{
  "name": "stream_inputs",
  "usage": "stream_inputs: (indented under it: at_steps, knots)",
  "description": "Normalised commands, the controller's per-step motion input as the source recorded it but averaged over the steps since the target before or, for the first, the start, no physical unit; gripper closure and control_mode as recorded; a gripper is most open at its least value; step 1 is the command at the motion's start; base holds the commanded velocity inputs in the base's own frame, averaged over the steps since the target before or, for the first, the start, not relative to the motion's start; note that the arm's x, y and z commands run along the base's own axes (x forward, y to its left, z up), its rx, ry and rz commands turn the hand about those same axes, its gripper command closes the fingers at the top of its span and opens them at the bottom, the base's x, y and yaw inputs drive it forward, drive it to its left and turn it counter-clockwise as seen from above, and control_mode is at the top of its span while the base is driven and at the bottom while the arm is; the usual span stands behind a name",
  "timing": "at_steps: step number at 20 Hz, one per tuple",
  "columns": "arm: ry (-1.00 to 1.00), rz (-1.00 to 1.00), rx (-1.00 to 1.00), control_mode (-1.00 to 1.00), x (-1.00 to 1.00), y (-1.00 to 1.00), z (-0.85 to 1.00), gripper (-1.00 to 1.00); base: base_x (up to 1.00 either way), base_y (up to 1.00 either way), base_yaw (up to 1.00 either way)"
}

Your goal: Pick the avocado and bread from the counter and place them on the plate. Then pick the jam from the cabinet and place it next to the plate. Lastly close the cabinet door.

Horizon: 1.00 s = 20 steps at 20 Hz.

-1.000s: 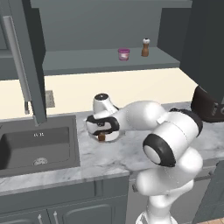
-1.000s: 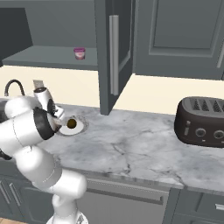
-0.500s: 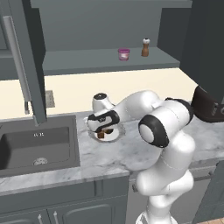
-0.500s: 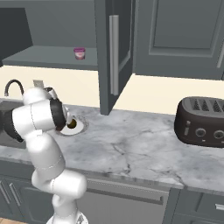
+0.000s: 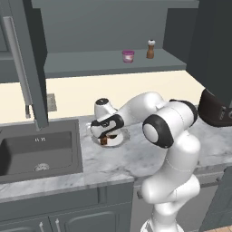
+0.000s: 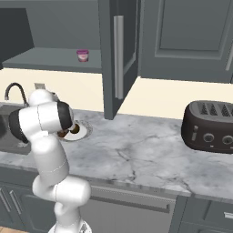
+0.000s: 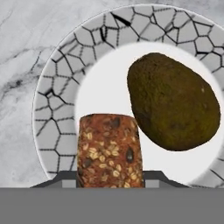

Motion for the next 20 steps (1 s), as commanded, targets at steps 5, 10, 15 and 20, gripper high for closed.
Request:
stream_inputs:
  at_steps: [5, 10, 15, 20]
  knots:
    - [0.0, 0.0, 0.0, -1.0, 0.0, 0.0, 0.0, -1.0, 0.0, 0.0, 0.0]
    - [-0.01, 0.0, 0.01, -1.0, 0.0, -0.12, 0.39, -1.0, 0.0, 0.0, 0.0]
    - [0.0, 0.0, -0.01, -1.0, -0.2, -0.21, 0.41, -1.0, 0.0, 0.0, 0.0]
    - [-0.01, 0.0, 0.0, -1.0, -0.41, -0.13, 0.33, -1.0, 0.0, 0.0, 0.0]
